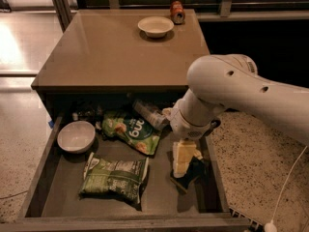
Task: Pick green jalapeno chip bag from top drawer and place on counter
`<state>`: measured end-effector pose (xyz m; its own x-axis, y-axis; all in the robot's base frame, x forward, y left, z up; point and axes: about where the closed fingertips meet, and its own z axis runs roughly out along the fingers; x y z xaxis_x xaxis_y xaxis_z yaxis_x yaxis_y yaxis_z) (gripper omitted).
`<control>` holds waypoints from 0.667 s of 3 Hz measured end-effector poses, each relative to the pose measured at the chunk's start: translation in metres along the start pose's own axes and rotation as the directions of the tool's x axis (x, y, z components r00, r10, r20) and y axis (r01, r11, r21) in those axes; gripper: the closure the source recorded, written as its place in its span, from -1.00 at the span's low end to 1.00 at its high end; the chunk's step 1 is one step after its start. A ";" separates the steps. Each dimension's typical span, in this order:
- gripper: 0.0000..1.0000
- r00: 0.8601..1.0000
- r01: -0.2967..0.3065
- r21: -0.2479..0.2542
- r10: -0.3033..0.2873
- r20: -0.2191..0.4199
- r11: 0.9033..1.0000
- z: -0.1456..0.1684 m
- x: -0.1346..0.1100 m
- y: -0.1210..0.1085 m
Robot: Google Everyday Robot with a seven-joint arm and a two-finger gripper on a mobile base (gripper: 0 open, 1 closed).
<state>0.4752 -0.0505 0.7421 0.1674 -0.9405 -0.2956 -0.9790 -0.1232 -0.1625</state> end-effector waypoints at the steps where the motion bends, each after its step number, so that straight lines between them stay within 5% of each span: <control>1: -1.00 1.000 0.000 0.000 0.000 -0.001 1.000 0.001 0.000 0.001; 2: -1.00 1.000 0.011 -0.008 -0.011 0.001 1.000 0.003 -0.003 0.003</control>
Offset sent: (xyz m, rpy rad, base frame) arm -0.0072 0.0106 -0.0086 -0.0017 0.0163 0.0385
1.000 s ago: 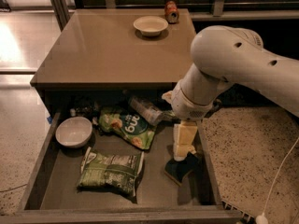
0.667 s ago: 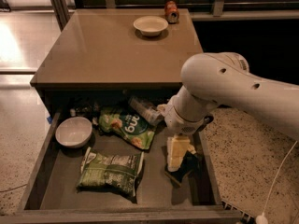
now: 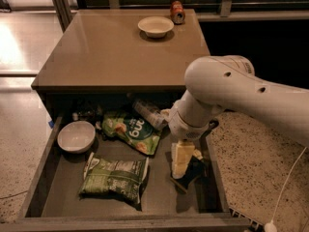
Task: Pick green jalapeno chip bag from top drawer and place on counter
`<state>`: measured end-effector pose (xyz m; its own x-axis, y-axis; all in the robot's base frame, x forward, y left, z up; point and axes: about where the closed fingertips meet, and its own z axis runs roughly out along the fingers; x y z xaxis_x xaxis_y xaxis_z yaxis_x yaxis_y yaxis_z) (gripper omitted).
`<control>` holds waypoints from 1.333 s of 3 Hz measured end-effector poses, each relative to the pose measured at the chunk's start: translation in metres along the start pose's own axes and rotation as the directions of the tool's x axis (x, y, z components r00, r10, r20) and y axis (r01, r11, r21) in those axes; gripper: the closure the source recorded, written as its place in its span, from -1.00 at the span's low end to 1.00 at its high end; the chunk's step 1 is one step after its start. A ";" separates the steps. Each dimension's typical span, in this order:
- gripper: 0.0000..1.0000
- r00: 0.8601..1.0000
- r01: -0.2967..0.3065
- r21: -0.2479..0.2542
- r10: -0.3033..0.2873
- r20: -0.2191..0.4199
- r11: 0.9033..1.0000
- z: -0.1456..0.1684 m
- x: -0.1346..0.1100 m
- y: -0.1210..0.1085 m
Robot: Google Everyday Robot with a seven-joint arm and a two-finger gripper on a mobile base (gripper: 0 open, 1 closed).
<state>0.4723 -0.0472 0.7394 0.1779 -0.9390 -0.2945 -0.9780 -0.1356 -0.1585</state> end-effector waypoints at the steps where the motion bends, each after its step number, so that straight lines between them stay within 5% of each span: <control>1: -1.00 1.000 0.025 -0.019 -0.025 -0.005 1.000 0.014 -0.008 0.012; 4: -1.00 0.998 0.067 -0.061 -0.068 -0.009 0.996 0.039 -0.020 0.034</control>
Offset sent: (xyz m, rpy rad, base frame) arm -0.0266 0.0249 -0.0342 -0.0215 0.0311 0.0669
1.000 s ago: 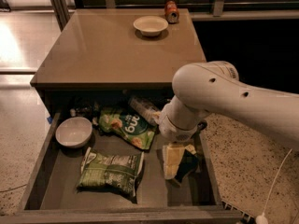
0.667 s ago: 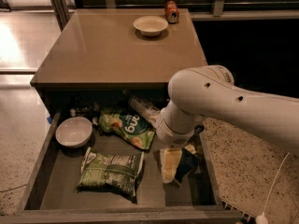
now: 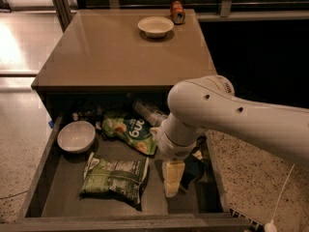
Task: Pick green jalapeno chip bag from top drawer and place on counter
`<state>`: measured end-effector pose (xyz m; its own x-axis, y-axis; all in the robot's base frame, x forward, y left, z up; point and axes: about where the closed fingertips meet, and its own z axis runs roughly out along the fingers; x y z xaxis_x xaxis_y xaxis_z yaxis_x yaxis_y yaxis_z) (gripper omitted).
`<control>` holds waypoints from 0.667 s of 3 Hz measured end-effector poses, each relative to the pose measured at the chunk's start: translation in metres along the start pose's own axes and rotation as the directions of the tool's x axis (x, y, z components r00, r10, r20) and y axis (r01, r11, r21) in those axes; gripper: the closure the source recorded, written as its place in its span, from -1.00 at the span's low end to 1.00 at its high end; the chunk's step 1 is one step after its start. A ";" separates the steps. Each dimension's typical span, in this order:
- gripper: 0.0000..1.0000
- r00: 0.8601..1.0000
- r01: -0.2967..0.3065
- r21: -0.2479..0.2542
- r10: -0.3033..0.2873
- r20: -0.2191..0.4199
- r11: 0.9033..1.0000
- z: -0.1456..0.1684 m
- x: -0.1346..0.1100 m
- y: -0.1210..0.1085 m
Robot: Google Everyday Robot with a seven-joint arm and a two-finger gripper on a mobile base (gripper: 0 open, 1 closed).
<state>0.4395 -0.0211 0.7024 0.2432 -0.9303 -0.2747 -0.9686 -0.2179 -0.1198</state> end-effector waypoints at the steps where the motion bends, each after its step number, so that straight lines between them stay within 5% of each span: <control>1: -1.00 1.000 0.007 0.005 -0.007 0.014 1.000 0.008 -0.005 -0.003; 2: -1.00 0.997 0.043 0.032 -0.045 0.061 0.999 0.026 -0.044 -0.039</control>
Offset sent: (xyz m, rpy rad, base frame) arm 0.0381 0.0711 -0.0112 0.0774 -0.0353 0.0494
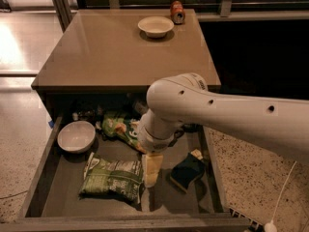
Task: Pick green jalapeno chip bag from top drawer and place on counter
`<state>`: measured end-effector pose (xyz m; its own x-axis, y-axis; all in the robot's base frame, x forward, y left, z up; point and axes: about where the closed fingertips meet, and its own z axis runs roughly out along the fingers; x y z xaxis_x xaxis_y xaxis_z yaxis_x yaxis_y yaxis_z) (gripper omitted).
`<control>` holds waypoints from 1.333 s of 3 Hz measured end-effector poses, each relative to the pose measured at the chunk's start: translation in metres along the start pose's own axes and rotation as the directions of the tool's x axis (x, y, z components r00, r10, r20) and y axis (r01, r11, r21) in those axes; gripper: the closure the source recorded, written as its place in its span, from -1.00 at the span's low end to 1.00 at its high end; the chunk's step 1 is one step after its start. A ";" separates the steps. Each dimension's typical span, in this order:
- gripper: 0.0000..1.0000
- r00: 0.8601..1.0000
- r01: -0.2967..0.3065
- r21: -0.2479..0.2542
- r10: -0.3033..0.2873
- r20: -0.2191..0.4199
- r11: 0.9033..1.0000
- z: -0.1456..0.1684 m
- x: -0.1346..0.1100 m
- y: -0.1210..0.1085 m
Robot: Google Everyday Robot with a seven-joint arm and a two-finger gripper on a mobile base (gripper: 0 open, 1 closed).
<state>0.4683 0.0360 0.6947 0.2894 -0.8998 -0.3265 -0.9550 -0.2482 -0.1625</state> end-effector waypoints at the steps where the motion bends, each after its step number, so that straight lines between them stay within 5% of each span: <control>1: -1.00 1.000 0.003 -0.006 -0.003 0.000 1.000 0.001 -0.001 0.002; 2: -1.00 1.000 0.027 -0.075 -0.026 0.017 0.997 0.018 -0.006 0.026; 4: -1.00 1.000 0.018 -0.061 -0.019 -0.013 0.998 0.019 -0.007 0.027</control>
Offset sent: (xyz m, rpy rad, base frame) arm -0.0207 0.0026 -0.0199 -0.0082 0.0656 0.0384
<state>0.4417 0.0423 0.6744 0.3064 -0.8995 -0.3114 -0.9518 -0.2856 -0.1116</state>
